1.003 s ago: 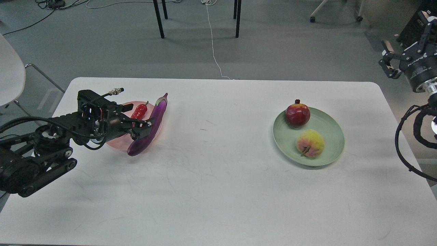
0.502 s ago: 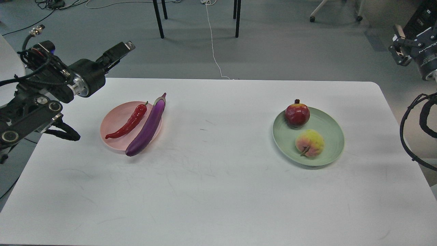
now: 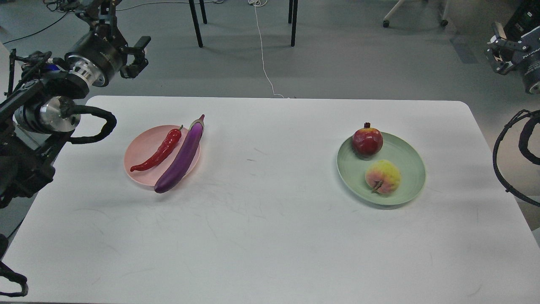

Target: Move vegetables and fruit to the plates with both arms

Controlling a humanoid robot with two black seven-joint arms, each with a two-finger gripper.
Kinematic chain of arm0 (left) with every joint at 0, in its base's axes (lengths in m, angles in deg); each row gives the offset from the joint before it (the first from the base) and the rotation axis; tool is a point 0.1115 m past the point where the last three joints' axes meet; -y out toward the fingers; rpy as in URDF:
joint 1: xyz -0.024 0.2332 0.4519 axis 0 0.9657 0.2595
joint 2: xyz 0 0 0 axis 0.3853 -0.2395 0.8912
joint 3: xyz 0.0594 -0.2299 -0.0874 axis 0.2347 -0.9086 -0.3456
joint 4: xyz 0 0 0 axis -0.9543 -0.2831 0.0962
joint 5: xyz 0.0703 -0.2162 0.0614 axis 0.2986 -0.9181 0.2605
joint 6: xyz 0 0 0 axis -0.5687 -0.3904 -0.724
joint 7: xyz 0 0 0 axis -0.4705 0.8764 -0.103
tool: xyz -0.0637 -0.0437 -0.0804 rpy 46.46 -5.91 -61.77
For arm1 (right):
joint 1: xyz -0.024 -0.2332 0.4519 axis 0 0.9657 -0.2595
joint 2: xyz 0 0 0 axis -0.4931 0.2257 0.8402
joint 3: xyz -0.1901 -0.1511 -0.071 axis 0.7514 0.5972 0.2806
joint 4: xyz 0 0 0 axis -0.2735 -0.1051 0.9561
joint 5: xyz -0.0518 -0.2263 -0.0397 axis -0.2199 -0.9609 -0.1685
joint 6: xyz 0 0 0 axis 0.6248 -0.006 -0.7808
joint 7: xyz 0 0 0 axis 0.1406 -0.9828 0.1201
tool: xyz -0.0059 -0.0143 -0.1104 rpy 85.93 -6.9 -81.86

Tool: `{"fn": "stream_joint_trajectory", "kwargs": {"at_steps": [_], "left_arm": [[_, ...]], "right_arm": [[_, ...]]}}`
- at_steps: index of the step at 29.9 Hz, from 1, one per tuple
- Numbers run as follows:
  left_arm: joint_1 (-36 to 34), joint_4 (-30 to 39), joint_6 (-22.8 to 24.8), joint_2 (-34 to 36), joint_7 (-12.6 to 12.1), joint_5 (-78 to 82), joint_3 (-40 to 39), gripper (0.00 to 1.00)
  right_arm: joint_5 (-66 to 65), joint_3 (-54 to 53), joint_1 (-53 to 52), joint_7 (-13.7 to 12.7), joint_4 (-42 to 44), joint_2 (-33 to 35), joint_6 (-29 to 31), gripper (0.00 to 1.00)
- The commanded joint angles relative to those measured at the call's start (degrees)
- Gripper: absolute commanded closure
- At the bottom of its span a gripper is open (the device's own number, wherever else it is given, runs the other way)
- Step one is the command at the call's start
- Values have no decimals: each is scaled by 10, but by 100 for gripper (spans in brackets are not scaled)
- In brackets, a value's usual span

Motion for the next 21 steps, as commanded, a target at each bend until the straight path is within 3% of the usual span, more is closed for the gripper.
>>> {"fn": "stream_joint_trajectory", "kwargs": {"at_steps": [1,4,9,19,21], "left_arm": [[6,-44,36,-21,0,-76,-29,2],[9,-79,64,-35,0,-112,-40,2],[37,-87,110,-60,0,-159,-55,1],[57,-87,117,-78,1,-158,-66,1],[59,-87,118,-70,10,-158,-67,1]], "right_arm": [[32,-24,0,-24,8,-12,0,2],[66,-29,3,-44,11,-15,0,2],[96,-29,6,-46,51,-41,0,2],[124,-22,43,-47,64,-66,0,1],[124,-18,47,-48,63,-67,0,1]]}}
